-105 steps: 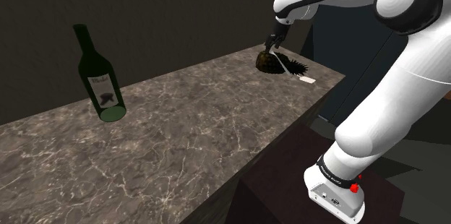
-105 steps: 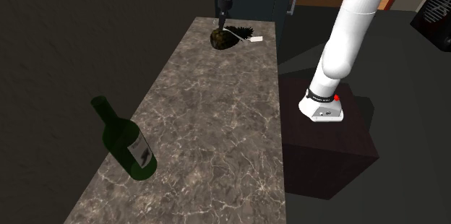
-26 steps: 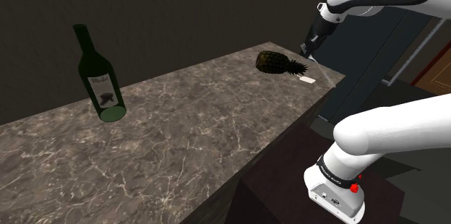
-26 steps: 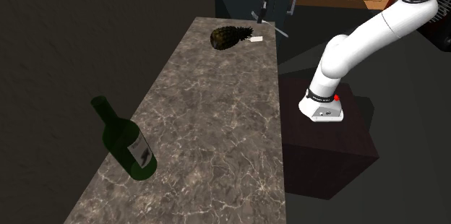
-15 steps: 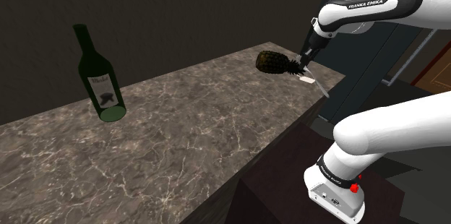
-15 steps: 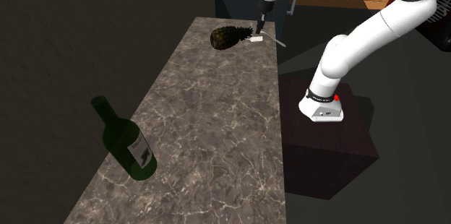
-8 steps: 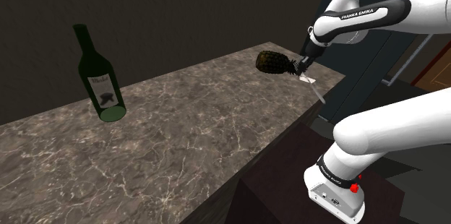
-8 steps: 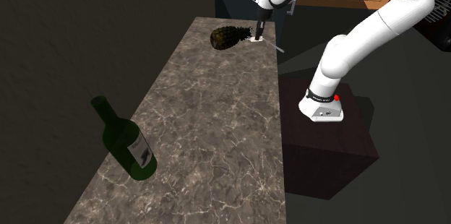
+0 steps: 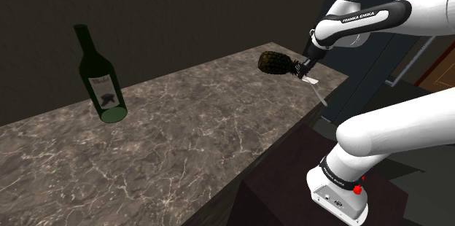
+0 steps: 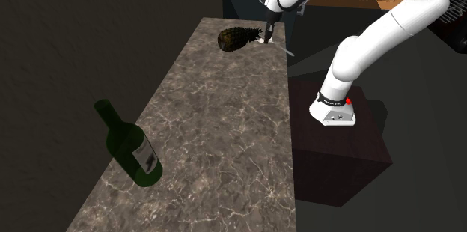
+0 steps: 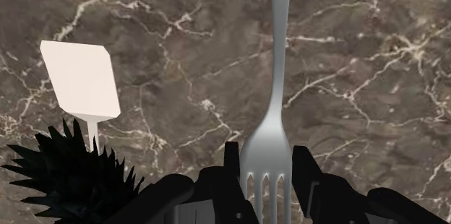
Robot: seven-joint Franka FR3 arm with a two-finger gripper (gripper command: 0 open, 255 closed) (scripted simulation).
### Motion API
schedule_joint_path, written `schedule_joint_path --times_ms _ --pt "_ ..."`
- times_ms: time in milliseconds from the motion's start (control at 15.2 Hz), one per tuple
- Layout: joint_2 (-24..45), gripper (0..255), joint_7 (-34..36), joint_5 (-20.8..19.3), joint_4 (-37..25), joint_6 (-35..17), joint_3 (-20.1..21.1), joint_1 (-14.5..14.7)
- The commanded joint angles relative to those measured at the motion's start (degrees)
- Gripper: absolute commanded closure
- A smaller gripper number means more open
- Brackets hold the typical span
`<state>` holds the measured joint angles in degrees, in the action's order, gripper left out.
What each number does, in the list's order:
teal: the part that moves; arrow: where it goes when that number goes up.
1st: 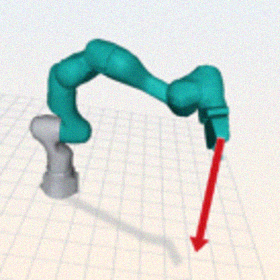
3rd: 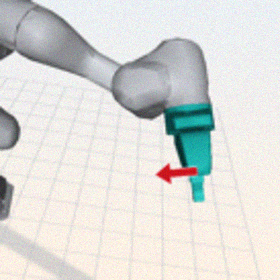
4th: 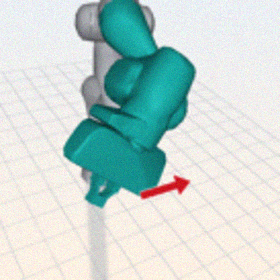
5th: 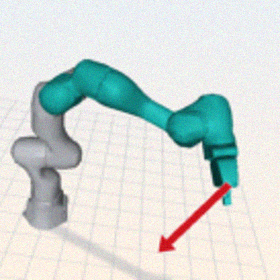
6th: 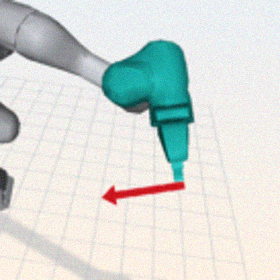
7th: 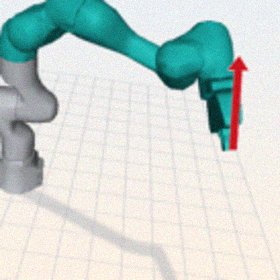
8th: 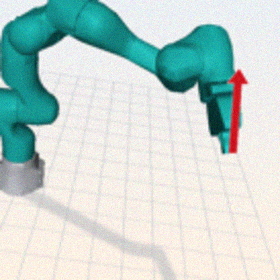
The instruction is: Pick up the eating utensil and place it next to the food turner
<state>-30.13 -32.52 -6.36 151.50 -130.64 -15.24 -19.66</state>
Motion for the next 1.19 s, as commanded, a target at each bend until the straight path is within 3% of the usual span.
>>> schedule_joint_path --times_ms 0,66,396,660,1122 --pt "0.00 255 0.00 0.00 0.00 0.00 0.00 0.00" --pt "0.00 0 0.00 0.00 0.00 0.00 0.00 0.00" --pt "0.00 0 0.00 0.00 0.00 0.00 0.00 0.00" --pt "-4.39 0 0.29 -0.02 -4.26 8.62 1.02 -0.34" --pt "-4.38 0 0.28 -0.01 -4.26 8.62 1.03 -0.34"
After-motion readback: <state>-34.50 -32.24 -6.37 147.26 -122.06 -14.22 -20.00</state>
